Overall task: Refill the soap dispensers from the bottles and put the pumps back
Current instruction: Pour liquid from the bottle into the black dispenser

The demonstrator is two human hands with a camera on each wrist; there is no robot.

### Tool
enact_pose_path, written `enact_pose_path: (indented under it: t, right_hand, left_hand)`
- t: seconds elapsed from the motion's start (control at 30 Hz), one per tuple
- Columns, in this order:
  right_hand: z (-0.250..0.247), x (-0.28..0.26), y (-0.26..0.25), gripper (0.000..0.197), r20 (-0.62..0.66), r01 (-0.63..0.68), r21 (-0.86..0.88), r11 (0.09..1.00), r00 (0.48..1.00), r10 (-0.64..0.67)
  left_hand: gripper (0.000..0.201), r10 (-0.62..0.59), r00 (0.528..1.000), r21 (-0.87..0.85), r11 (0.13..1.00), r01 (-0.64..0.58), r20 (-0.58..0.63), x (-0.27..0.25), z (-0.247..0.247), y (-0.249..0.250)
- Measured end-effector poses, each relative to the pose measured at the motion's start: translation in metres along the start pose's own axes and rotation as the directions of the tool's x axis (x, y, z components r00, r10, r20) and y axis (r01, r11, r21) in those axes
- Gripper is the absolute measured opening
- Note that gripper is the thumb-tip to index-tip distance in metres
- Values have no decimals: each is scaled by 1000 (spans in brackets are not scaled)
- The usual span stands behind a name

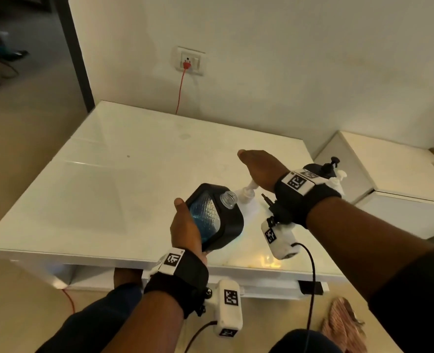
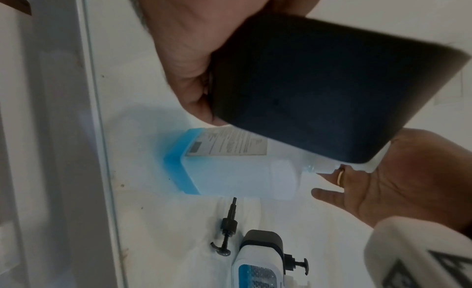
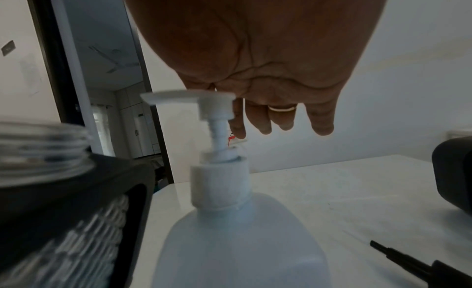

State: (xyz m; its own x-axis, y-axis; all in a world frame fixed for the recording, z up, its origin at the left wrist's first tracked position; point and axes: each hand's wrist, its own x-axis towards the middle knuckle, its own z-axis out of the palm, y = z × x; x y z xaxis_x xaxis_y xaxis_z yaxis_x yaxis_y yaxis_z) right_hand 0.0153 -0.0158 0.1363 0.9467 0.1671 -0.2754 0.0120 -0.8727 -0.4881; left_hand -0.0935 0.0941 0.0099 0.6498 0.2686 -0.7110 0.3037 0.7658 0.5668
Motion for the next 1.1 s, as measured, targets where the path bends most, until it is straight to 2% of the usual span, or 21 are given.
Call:
enact_pose_path:
  t: [0.1, 0.23, 0.47, 0.63, 0.8, 0.93, 1.1]
  right_hand:
    - [1, 9, 1, 52, 11, 24, -27, 999, 1000, -24]
    - [7, 13, -3, 78, 50, 54, 28, 998, 997, -56]
    - [15, 16, -6, 73, 83, 127, 23, 992, 988, -129]
    - [19, 19, -1, 78, 105, 113, 38, 993, 988, -117]
    - [21, 23, 1, 77, 130, 51, 13, 999, 990, -52]
    - [24, 27, 3, 92, 139, 22, -21, 1000, 990, -18]
    - [28, 30, 6, 97, 141, -5, -28, 1000, 990, 9]
  left_hand:
    - [47, 21, 1000, 22, 1000, -21, -22, 6, 2, -4]
    - [56, 42, 999, 28, 999, -42, -9, 9, 4, -10]
    - [57, 69, 997, 84, 994, -66, -28, 13, 8, -14]
    - [51, 73, 997, 79, 994, -70, -40, 15, 9, -18]
    - [53, 80, 995, 91, 993, -74, -62, 18, 9, -20]
    - [55, 82, 995, 110, 991, -76, -55, 20, 10, -20]
    - [63, 118, 991, 121, 987, -109, -65, 26, 7, -22]
